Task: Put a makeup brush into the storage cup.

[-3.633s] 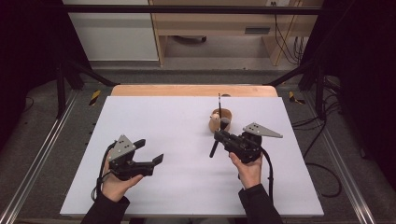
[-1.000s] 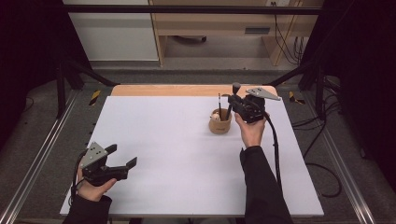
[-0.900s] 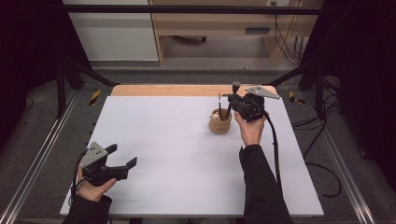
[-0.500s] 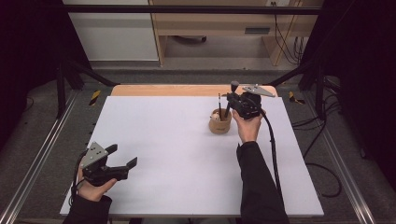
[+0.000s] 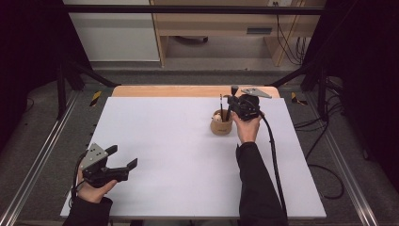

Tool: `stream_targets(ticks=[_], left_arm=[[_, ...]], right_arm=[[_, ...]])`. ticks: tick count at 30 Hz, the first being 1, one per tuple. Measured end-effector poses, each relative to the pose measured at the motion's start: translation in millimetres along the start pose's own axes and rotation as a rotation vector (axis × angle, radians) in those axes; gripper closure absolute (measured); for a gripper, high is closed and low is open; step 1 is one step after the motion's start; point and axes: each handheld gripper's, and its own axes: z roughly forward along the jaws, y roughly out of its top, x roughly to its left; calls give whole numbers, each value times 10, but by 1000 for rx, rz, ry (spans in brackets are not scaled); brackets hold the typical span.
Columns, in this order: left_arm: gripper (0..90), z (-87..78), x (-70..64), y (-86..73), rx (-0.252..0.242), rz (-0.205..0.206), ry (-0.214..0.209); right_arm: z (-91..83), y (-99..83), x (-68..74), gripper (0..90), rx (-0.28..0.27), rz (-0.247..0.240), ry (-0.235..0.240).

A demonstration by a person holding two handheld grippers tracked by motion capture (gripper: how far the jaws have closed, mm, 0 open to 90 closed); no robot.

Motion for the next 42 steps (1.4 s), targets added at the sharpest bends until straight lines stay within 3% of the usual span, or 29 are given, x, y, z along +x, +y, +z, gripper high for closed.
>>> stream_targets(ticks=[29, 37, 42], left_arm=[[95, -2, 1, -2, -2, 0, 4], [95, -8, 1, -2, 0, 1, 3], [95, -1, -10, -4, -3, 0, 5]], right_arm=[[136, -142, 54, 764, 133, -27, -17], [57, -124, 91, 667, 164, -53, -11], [-90, -96, 98, 583, 123, -47, 12]])
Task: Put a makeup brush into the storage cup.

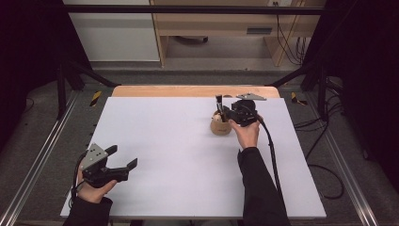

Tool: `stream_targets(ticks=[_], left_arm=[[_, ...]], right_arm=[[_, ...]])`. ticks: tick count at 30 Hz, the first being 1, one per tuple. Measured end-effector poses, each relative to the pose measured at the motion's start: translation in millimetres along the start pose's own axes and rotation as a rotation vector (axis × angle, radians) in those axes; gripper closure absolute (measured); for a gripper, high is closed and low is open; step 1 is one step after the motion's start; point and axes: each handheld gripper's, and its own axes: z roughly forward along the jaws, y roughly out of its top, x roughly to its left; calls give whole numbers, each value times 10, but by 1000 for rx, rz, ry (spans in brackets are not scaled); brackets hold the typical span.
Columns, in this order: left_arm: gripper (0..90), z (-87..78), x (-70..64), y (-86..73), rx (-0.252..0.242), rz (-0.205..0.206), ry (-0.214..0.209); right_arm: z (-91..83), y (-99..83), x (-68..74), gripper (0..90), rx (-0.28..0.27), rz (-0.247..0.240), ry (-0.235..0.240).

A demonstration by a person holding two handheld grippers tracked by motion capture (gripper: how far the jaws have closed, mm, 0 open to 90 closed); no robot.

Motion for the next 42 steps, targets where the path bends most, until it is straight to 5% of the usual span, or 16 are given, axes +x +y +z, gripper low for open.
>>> stream_targets(ticks=[11, 22, 42], left_arm=[[94, 21, -19, -7, 11, 9, -1], [94, 28, -25, -10, 8, 1, -5], [92, 36, -30, -13, 12, 2, -4]], right_arm=[[-423, -20, 6, 360, -70, -22, 64], [-779, -145, 41, 173, -84, -73, 141], [-1208, -585, -116, 65, -132, -96, 143]])
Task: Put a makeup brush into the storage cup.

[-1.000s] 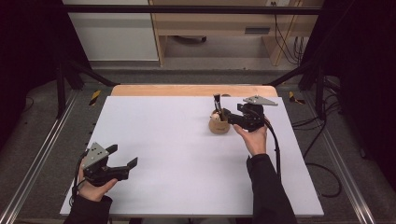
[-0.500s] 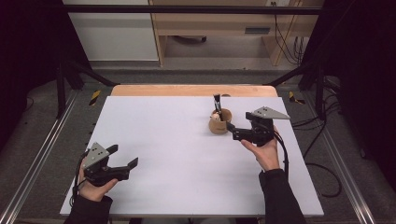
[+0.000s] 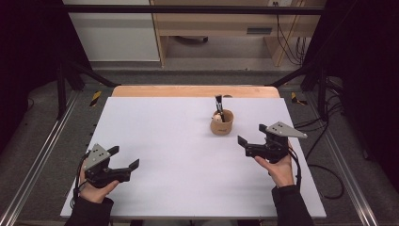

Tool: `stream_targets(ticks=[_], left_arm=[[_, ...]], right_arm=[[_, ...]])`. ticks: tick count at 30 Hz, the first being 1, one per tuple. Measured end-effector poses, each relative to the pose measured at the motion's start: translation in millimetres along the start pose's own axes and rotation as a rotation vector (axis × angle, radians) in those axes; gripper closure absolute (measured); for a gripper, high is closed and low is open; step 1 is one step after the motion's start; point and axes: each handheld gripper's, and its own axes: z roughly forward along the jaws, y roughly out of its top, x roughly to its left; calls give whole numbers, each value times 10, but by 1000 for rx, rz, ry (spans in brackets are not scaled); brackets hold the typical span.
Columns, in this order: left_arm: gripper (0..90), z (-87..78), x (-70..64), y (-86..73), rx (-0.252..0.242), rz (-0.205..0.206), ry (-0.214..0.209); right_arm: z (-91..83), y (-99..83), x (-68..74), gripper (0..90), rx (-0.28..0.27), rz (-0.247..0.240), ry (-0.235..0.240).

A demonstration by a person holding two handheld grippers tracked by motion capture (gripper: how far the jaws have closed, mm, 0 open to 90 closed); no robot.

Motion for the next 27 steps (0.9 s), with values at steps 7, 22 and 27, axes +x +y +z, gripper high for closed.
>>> stream_targets(ticks=[7, 22, 27], left_arm=[[92, 8, -9, -2, 4, 9, -2], [92, 11, -5, -12, -3, 1, 1], [91, 12, -4, -18, -3, 3, 3]], right_arm=[[-154, -117, -4, 60, -29, -2, 5], [-373, -386, -95, 58, -51, 15, -2], [-437, -446, -142, 57, -60, 31, -14]])
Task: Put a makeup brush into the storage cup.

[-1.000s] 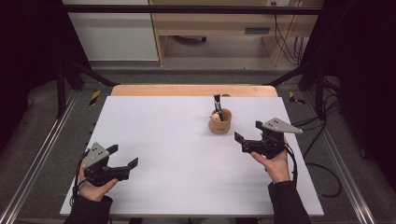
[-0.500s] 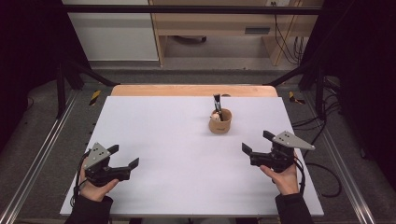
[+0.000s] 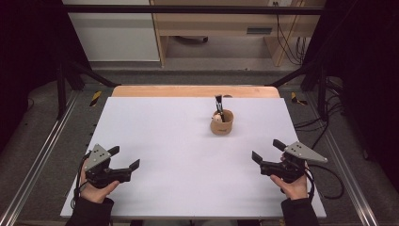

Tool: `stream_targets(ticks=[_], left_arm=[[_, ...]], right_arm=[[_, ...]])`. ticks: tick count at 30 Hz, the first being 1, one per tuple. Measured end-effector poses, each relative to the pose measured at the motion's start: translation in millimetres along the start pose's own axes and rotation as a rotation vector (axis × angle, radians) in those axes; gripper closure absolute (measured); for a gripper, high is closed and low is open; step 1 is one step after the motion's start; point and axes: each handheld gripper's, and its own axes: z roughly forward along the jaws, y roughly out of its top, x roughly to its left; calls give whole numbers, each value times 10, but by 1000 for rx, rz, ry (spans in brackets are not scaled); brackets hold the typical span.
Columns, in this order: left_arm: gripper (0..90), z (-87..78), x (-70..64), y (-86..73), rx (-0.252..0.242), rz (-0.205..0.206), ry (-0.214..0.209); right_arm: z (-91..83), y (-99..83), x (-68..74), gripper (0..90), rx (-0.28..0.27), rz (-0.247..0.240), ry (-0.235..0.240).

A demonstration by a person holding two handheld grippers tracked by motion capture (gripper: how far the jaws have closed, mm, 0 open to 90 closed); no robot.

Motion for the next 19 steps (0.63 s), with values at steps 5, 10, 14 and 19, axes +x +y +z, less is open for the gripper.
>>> stream_targets(ticks=[5, 10, 14, 19], left_arm=[[91, -15, 13, -4, -4, -4, 1], [91, -14, 24, -12, -6, -9, 4], [91, -14, 30, -16, -6, -9, 6], [90, -19, 36, -18, -6, -8, 6]], right_arm=[[-3, -43, -26, 55, 8, -5, -3], [-11, -66, -63, 55, 11, -8, -11], [-47, -71, -94, 58, 1, 5, -15], [-54, -79, -96, 58, 2, 8, -12]])
